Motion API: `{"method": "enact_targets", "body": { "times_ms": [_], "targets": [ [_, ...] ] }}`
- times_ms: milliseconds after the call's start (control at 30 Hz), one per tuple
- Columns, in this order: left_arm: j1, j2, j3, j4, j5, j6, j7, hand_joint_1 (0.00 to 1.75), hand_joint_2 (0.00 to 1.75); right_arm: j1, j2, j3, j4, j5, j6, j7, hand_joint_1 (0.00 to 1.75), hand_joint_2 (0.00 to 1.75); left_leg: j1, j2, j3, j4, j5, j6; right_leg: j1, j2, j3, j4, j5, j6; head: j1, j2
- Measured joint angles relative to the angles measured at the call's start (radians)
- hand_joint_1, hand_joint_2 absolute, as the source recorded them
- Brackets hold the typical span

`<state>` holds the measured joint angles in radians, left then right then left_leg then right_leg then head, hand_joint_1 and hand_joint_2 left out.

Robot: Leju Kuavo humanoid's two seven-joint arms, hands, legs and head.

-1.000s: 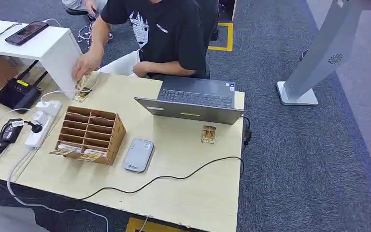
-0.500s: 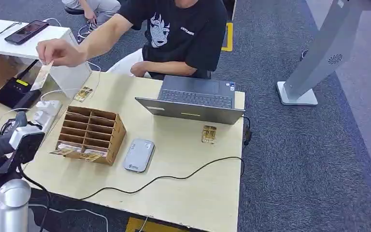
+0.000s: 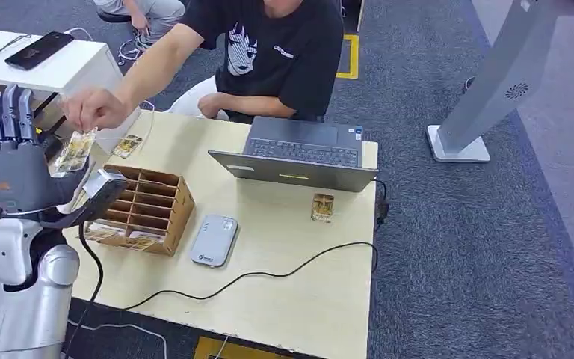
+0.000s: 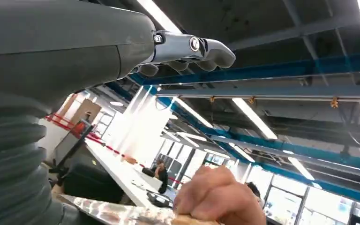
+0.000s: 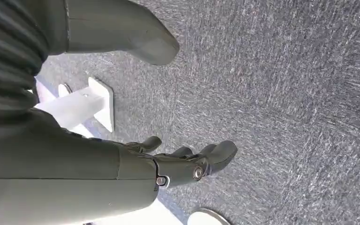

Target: Pass the card to the sensor for recognition and then transmit it.

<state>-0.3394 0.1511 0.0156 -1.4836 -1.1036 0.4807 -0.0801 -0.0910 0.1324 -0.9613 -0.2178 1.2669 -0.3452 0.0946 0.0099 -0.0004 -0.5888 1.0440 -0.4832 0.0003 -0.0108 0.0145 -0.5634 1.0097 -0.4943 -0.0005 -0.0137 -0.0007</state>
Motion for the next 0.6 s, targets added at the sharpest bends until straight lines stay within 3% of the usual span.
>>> {"method": "enact_targets", "body": {
  "times_ms": [67, 100, 600],
  "targets": [
    [-0.003, 0.002, -0.008, 0.008, 0.008, -0.01, 0.005, 0.0, 1.75, 0.0, 0.0, 0.0, 0.0, 0.0, 0.0, 0.0, 0.0, 1.75, 0.0, 0.0, 0.0, 0.0, 0.0, 0.0, 0.0, 0.0, 0.0, 0.0, 0.0, 0.0, 0.0, 0.0],
    [-0.003, 0.003, -0.014, 0.01, 0.016, -0.013, 0.006, 1.69, 1.75, 0.0, 0.0, 0.0, 0.0, -0.001, 0.0, -0.001, 0.0, 1.75, 0.0, 0.0, 0.0, 0.0, 0.0, 0.0, 0.0, 0.0, 0.0, 0.0, 0.0, 0.0, 0.0, 0.0],
    [0.024, 0.021, -0.031, 0.033, 0.082, -0.034, 0.003, 1.75, 1.75, 0.002, -0.002, 0.0, 0.0, -0.001, 0.01, -0.011, 0.0, 1.75, 0.0, 0.0, 0.0, 0.0, 0.0, 0.0, 0.0, 0.0, 0.0, 0.0, 0.0, 0.0, 0.0, 0.0]
  ]
}}
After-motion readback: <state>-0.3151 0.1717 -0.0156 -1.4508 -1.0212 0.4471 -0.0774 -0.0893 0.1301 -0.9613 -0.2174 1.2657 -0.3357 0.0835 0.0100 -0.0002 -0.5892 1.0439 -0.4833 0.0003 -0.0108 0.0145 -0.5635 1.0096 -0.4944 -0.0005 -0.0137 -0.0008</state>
